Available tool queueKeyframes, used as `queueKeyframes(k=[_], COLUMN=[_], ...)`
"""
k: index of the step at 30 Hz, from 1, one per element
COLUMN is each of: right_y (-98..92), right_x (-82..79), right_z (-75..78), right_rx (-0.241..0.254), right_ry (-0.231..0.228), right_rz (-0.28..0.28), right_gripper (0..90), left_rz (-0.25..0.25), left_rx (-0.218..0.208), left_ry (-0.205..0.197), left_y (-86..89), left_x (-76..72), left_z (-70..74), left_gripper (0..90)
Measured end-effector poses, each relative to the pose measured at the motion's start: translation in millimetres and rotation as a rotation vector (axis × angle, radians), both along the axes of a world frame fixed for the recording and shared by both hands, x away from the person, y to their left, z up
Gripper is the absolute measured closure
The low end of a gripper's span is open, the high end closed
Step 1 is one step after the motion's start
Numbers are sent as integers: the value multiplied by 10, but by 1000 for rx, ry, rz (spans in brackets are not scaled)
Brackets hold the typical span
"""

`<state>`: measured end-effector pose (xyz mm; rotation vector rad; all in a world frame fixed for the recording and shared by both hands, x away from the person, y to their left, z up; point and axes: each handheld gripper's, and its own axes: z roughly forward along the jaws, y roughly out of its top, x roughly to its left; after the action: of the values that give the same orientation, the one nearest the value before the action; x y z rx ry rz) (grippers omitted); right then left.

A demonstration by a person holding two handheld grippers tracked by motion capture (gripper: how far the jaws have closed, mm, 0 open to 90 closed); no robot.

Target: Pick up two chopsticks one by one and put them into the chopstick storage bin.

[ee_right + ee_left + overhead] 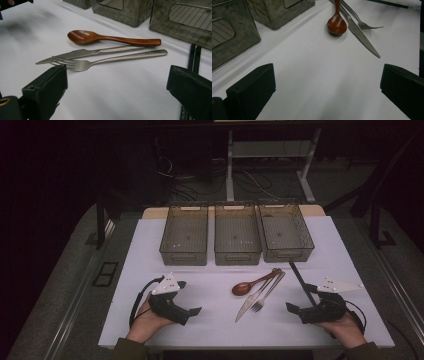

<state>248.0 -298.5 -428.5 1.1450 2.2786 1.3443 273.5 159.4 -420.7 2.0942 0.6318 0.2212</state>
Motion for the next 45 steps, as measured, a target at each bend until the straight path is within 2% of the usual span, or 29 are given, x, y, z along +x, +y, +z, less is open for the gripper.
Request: queueKeyframes(k=[11, 19, 32, 33, 39, 45], right_y=[-19, -45, -142, -150, -209, -283], right_x=[33, 59, 109, 111, 139, 171], right_z=[7, 19, -10, -10, -27, -53], right_rx=[-20, -45, -87, -89, -114, -136], right_ry=[31, 41, 68, 74, 99, 92], right_rz=[12, -34, -61, -64, -88, -110], right_gripper=[27, 29, 73, 126, 169, 265], left_rz=[3, 12, 6, 7, 6, 5], left_rx=[11, -3, 0, -2, -6, -4], left_ry=[7, 4, 11, 12, 11, 12], left_y=[23, 68, 60, 57, 59, 61], left_x=[-24, -43, -53, -56, -53, -53], left_z=[-46, -59, -71, -73, -72, -77], left_gripper=[0, 0, 0, 0, 0, 0])
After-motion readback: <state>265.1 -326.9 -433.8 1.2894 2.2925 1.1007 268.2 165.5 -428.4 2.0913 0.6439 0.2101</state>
